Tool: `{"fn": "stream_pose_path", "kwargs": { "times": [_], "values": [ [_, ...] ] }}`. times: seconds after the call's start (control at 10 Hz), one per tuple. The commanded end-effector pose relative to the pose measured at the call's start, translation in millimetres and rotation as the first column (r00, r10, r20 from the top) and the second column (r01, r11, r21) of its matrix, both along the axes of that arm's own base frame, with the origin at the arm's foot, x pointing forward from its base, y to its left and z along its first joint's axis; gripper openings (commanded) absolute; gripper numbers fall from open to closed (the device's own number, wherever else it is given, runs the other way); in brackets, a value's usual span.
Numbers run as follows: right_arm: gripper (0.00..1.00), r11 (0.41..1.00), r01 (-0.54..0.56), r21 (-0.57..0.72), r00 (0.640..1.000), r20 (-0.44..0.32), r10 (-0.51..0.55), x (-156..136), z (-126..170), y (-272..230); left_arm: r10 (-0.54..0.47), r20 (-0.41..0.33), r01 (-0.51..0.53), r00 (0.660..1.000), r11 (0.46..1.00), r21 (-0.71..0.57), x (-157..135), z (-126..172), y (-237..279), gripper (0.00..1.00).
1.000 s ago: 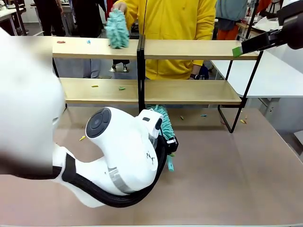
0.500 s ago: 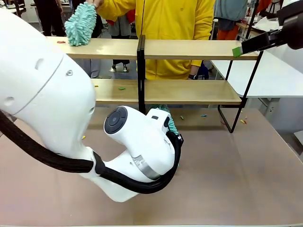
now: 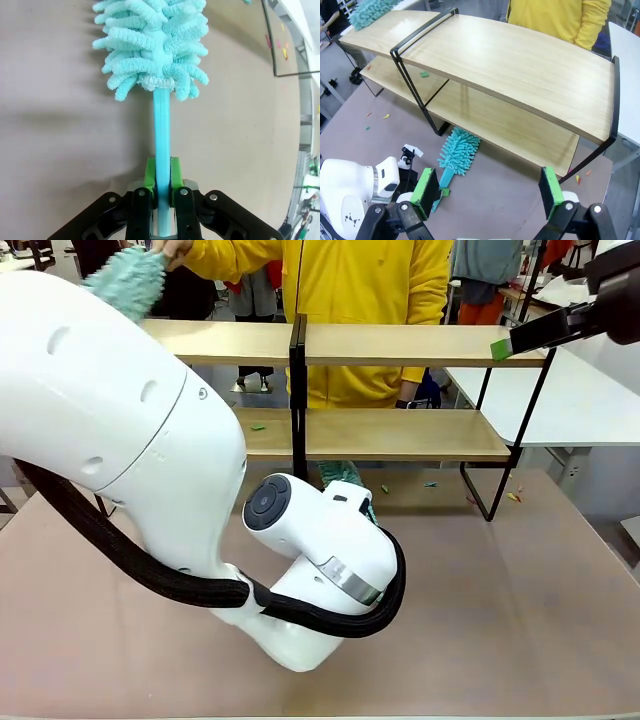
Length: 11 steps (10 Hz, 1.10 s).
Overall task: Clean the shelves.
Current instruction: Clean another randomly selected level of the Shelf with the Duster.
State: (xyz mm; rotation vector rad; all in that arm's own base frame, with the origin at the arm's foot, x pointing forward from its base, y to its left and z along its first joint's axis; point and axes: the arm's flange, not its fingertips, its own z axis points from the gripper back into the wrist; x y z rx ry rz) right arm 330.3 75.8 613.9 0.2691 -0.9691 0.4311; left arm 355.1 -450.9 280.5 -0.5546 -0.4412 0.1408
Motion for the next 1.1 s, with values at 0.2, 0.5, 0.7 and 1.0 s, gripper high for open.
{"fn": "stream_pose_path", "kwargs": {
  "times": [0.2, 0.5, 0.7, 1.0],
  "values": [
    [1.0, 1.0, -0.001, 0.001, 1.0, 0.0, 0.001, 1.2, 0.9, -0.7, -0.133, -0.075, 0.137, 0.988, 0.99, 0.043, 45.0, 90.4, -79.5, 0.13],
    [1.0, 1.0, -0.001, 0.001, 1.0, 0.0, 0.001, 1.2, 0.9, -0.7, -0.231, -0.09, 0.237, 0.969, 0.97, 0.055, 48.6, 90.6, -100.0, 0.13],
    [1.0, 1.0, -0.001, 0.001, 1.0, 0.0, 0.001, 1.2, 0.9, -0.7, -0.209, -0.099, 0.21, 0.973, 0.978, 0.004, 43.9, 100.5, -102.9, 0.13],
    [1.0, 1.0, -0.001, 0.001, 1.0, 0.0, 0.001, 1.2, 0.9, -0.7, -0.18, 0.014, 0.18, 0.984, 0.984, -0.005, -9.9, -2.9, -27.0, 0.13]
  ]
}}
